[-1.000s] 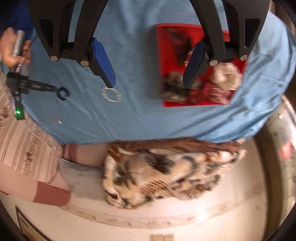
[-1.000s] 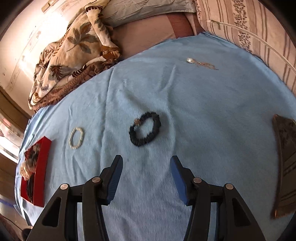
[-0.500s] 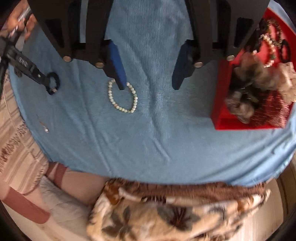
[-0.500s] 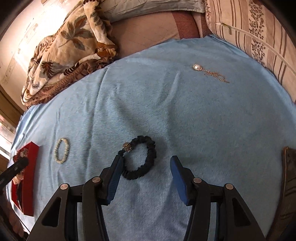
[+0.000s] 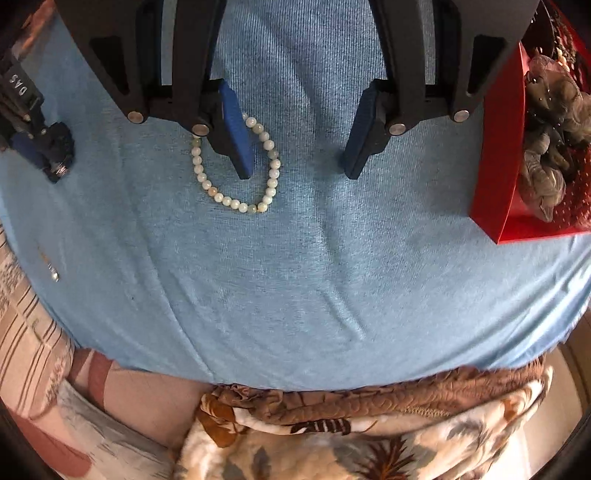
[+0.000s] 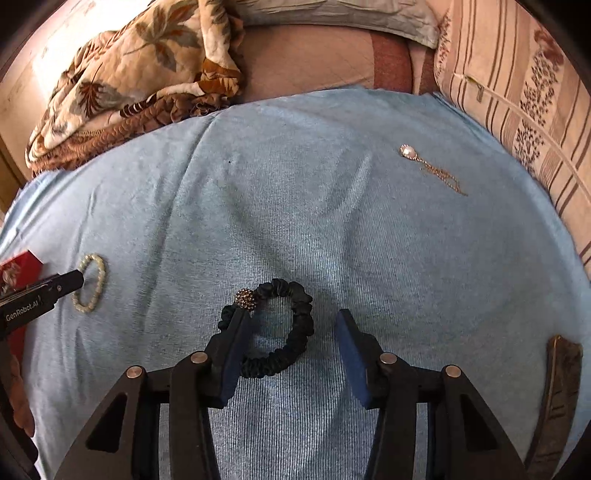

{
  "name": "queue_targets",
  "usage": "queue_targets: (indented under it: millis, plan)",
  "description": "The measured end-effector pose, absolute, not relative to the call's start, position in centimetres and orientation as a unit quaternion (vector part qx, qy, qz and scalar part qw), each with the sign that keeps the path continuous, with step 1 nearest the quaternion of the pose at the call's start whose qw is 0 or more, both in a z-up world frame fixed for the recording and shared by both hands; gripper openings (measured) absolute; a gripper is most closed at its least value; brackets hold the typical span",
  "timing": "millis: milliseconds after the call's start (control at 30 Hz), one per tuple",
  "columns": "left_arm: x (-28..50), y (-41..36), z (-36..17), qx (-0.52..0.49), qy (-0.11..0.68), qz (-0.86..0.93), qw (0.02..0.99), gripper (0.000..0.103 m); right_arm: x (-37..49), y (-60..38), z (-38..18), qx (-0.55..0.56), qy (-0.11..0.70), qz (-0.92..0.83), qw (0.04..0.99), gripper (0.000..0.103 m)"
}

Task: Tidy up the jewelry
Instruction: 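Grasp the pearl bracelet with the left tool while the right tool grips the black beaded bracelet, then carry both bracelets over the red tray and open both tools to release them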

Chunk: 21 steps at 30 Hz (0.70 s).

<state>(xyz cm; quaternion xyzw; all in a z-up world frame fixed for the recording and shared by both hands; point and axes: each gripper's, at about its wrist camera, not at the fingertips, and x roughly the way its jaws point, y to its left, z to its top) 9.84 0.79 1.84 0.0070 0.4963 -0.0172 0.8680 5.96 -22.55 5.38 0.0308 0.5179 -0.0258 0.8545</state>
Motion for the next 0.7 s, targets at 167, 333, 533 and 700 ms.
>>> queue_targets:
  millis: [167, 333, 533, 700]
  plan:
    - [9.7, 0.4, 1.8, 0.022, 0.481, -0.005, 0.876, 0.051, 6.4, -21.9, 5.1, 0.005, 0.515, -0.032, 0.856, 0.052]
    - [9.5, -0.4, 2.0, 0.034, 0.482, -0.013, 0.875, 0.013, 6.4, -21.7, 5.1, -0.006, 0.510, -0.035, 0.859, 0.038]
    - [8.2, -1.8, 2.5, 0.045, 0.489, -0.030, 0.871, 0.005, 6.0, -21.7, 5.5, 0.004, 0.504, -0.028, 0.863, 0.011]
    - [6.8, -1.5, 4.4, 0.031, 0.480, -0.046, 0.876, 0.005, 5.5, -22.3, 6.0, 0.042, 0.497, -0.016, 0.867, 0.010]
